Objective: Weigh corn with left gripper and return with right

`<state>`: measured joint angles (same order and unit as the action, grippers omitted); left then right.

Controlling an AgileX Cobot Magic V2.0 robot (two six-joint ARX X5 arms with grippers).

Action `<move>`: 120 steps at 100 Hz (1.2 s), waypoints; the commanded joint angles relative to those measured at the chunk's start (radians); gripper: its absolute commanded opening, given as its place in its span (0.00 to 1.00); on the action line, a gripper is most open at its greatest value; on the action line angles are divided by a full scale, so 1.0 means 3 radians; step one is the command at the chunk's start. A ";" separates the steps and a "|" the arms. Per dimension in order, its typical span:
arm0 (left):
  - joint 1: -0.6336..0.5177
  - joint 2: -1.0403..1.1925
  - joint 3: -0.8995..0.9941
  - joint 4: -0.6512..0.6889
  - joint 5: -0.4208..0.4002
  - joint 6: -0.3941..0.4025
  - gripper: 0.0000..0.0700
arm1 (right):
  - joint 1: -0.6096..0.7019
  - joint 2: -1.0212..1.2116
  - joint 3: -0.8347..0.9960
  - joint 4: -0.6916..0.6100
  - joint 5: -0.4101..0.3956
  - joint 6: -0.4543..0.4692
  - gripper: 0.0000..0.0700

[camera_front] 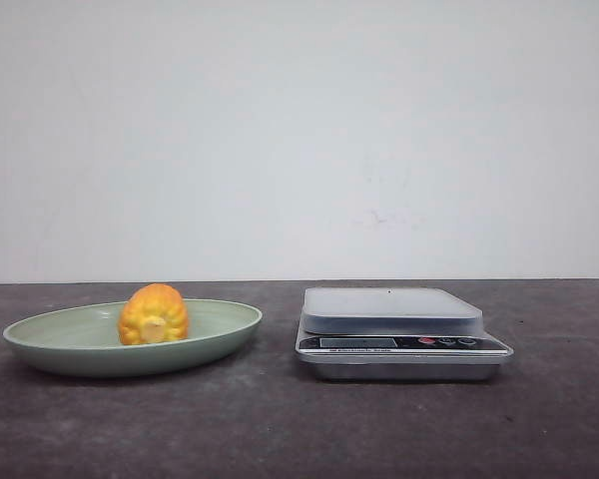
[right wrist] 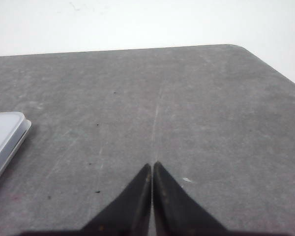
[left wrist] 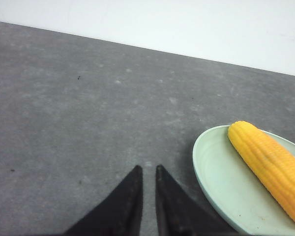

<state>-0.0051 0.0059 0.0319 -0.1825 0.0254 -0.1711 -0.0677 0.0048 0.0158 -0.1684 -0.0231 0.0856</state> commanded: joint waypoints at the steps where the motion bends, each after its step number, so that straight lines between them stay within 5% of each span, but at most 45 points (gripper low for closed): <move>1: -0.0006 -0.0004 -0.0053 -0.0017 0.0003 0.0031 0.00 | -0.0010 -0.0003 -0.0015 0.0038 0.0000 -0.0011 0.00; 63: -0.0006 -0.0004 -0.0053 -0.0017 0.0003 0.0031 0.00 | -0.0010 -0.0003 -0.0015 0.0037 0.0000 -0.0013 0.00; 77: -0.0006 -0.0004 -0.0053 -0.0017 0.0003 0.0031 0.00 | -0.0010 -0.0003 -0.0015 0.0312 0.0360 -0.0820 0.00; 120: -0.0006 -0.0004 -0.0053 -0.0017 0.0003 0.0031 0.00 | 0.0112 -0.0003 -0.0015 0.0979 0.0430 -0.0835 0.00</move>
<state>-0.0051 0.0059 0.0319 -0.1825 0.0254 -0.1707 -0.0380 0.0044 0.0143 0.1028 0.1051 -0.1566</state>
